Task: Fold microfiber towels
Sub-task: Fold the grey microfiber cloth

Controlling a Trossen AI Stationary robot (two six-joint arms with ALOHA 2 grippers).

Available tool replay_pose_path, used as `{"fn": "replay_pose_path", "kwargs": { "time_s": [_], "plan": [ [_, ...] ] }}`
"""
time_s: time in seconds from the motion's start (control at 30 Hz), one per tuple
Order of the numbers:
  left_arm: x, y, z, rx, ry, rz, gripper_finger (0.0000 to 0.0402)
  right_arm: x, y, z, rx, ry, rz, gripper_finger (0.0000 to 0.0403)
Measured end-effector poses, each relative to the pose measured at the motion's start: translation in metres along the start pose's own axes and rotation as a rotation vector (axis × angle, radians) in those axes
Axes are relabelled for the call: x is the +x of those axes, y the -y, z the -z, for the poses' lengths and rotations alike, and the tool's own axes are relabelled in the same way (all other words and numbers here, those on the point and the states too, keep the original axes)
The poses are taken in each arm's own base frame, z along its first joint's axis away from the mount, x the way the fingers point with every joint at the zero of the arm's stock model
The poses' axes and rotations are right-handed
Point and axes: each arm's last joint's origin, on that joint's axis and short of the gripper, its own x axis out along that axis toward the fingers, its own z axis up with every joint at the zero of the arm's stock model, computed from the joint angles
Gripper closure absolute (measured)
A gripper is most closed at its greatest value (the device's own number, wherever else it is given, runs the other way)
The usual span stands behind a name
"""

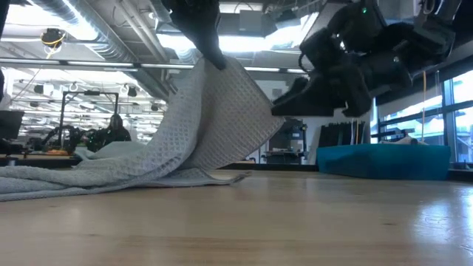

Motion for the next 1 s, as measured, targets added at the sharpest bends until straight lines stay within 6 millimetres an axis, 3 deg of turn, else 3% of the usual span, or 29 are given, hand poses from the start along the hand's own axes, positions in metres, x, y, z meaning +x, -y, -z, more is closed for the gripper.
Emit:
{"fn": "replay_pose_path", "kwargs": {
  "time_s": [0.17, 0.37, 0.57, 0.67, 1.0],
  "plan": [
    [0.0, 0.0, 0.0, 0.001, -0.002, -0.001, 0.0401, 0.001, 0.0, 0.0, -0.023, 0.016, 0.003, 0.0231],
    [0.0, -0.002, 0.004, 0.019, -0.034, -0.066, 0.0401, 0.001, 0.0, 0.001, -0.085, -0.002, 0.007, 0.0384],
    [-0.01, -0.008, 0.011, 0.038, -0.074, -0.116, 0.0401, -0.006, 0.006, -0.009, -0.213, -0.004, 0.124, 0.0396],
    [-0.017, -0.013, 0.015, 0.041, -0.091, -0.161, 0.0401, -0.02, 0.015, -0.033, -0.266, 0.019, 0.207, 0.0396],
    [-0.063, -0.043, 0.021, -0.012, 0.032, -0.342, 0.0382, -0.051, 0.059, -0.152, -0.401, -0.106, 0.197, 0.04]
  ]
}}
